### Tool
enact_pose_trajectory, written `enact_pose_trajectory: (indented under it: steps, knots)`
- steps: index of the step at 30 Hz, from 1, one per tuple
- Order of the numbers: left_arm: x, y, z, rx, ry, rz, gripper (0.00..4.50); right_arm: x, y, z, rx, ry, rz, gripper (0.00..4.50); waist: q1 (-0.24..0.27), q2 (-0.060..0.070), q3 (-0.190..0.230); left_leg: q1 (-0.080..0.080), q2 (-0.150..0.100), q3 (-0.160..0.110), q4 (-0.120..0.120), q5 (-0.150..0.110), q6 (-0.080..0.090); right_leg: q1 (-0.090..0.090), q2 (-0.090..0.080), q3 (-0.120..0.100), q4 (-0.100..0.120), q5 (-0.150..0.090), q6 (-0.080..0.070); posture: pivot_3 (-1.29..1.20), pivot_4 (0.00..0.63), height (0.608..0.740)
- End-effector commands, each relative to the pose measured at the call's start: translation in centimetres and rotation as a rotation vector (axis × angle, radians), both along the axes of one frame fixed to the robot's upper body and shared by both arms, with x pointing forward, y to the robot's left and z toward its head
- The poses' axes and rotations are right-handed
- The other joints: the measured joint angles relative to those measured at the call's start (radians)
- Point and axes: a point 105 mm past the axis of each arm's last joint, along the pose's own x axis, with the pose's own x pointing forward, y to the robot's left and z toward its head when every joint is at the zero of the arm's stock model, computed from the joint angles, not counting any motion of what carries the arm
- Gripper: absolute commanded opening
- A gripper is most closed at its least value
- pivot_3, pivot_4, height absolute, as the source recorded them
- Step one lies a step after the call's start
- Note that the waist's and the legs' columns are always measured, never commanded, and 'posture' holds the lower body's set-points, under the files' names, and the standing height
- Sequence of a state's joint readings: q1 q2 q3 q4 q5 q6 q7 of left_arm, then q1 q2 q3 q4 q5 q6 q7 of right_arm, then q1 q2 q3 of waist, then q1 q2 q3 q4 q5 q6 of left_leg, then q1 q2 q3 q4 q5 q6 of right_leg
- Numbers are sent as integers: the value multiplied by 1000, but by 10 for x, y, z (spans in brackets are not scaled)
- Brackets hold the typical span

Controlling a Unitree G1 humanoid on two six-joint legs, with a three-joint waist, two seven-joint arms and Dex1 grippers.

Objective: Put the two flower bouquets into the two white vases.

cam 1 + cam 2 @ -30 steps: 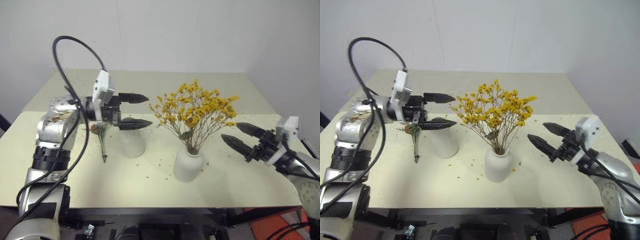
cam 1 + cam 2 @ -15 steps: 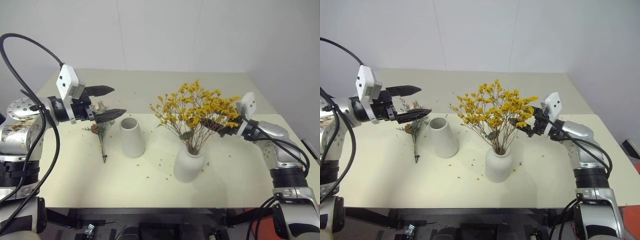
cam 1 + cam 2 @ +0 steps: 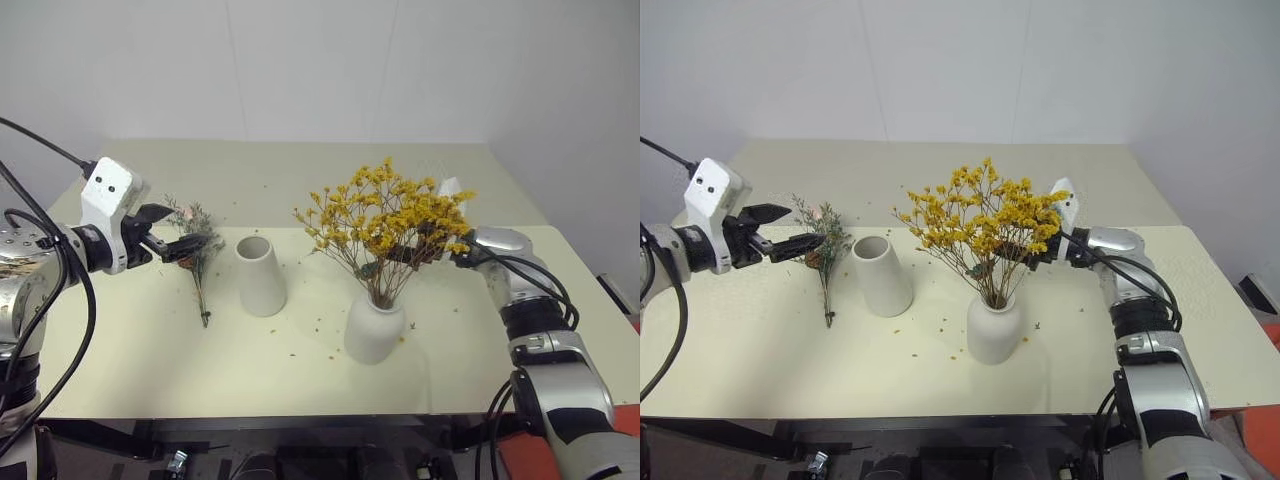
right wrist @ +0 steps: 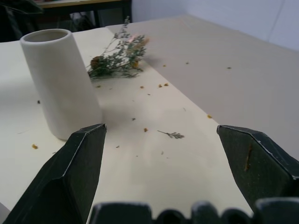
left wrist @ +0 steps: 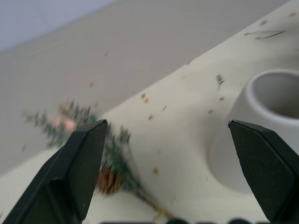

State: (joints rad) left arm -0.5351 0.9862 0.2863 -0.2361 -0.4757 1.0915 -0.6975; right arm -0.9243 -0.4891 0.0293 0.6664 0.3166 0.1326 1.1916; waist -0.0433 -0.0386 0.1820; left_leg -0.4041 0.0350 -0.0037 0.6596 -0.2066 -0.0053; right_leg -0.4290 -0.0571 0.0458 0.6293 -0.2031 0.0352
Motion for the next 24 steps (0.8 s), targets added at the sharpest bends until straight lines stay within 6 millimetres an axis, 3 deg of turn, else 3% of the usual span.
enact_pose_trajectory:
  steps: [1, 9, 13, 17, 24]
  knots:
    - [-4, 22, 4, 14, 130, 211, 4500, 0, 4, 17, 4, -69, 30, 4471, 2, 0, 0, 0, 0, 0, 0, 0, 0, 0, 0, 0, 0, 0, 0, 0, 150, 740]
    - [1, 38, -19, -94, 370, 407, 4500, 1, 9, 17, 8, -69, 58, 4471, -3, -1, 0, 0, -1, -1, -1, 0, 0, -1, 0, -1, 1, 0, 0, 0, 150, 740]
    - [14, 31, -43, -143, 474, 416, 4500, -2, 13, 17, -24, -65, 102, 4471, -2, -1, 0, 0, 0, -1, -1, 0, 0, -2, 0, -1, 3, 3, -4, 0, 150, 740]
    - [23, 16, -57, -145, 527, 392, 4500, -1, 18, 17, -64, -63, 138, 4471, -2, -1, 0, -2, -1, -1, -1, 0, 0, -3, 0, -1, 2, 3, -6, 0, 150, 740]
    - [30, 11, -77, -159, 587, 412, 4500, 2, 27, 18, -106, -77, 165, 4471, -5, -1, 0, -4, -1, -1, -1, 0, -1, -6, 0, 0, 4, 4, -7, 0, 150, 740]
